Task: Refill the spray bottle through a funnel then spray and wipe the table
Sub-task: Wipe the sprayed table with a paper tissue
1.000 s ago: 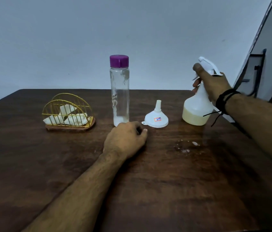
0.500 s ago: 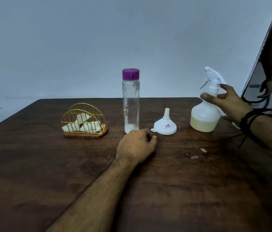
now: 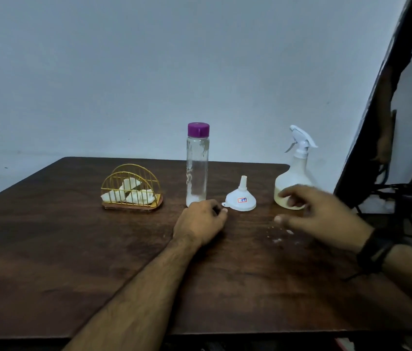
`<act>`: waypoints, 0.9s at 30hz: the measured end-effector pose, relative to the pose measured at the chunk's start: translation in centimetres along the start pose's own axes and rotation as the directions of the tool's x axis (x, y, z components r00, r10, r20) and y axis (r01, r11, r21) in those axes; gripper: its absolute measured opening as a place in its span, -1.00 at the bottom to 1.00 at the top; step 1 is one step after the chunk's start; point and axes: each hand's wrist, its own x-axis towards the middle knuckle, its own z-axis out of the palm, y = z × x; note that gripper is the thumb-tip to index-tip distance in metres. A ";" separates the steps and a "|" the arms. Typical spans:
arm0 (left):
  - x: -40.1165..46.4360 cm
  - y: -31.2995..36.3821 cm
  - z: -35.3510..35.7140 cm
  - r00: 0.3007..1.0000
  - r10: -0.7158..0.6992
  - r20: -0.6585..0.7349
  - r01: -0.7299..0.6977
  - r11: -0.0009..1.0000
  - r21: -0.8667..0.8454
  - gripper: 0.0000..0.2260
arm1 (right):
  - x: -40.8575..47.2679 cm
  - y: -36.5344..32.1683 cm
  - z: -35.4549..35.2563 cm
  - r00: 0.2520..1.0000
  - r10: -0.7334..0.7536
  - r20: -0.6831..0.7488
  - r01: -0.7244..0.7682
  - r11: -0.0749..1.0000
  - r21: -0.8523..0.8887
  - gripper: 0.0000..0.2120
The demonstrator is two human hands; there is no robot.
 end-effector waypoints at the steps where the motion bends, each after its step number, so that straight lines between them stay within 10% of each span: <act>1: -0.3 0.1 -0.2 1.000 0.003 -0.010 -0.003 1.000 -0.011 -0.77 | 0.6 -1.6 0.9 0.992 -0.023 0.126 0.037 0.993 -0.111 -0.49; 6: -1.5 -0.4 -0.9 0.990 0.001 -0.138 -0.016 0.995 -0.102 -0.77 | 5.0 -8.8 5.5 0.847 0.056 0.529 0.225 0.863 -0.452 -0.37; 16: 1.2 -3.0 -15.3 0.955 0.233 -0.181 -0.176 0.943 0.284 -0.75 | 10.6 -12.6 7.9 0.683 0.250 0.687 0.266 0.791 -0.552 -0.23; 22: 7.8 -4.1 -21.2 0.996 -0.033 0.084 -0.024 0.805 0.593 -0.69 | 10.9 -12.5 8.4 0.689 0.266 0.674 0.283 0.757 -0.589 -0.15; 27: 10.1 -3.7 -19.9 0.898 -0.285 0.336 0.000 0.763 0.647 -0.52 | 10.4 -13.0 7.9 0.683 0.279 0.675 0.289 0.746 -0.601 -0.13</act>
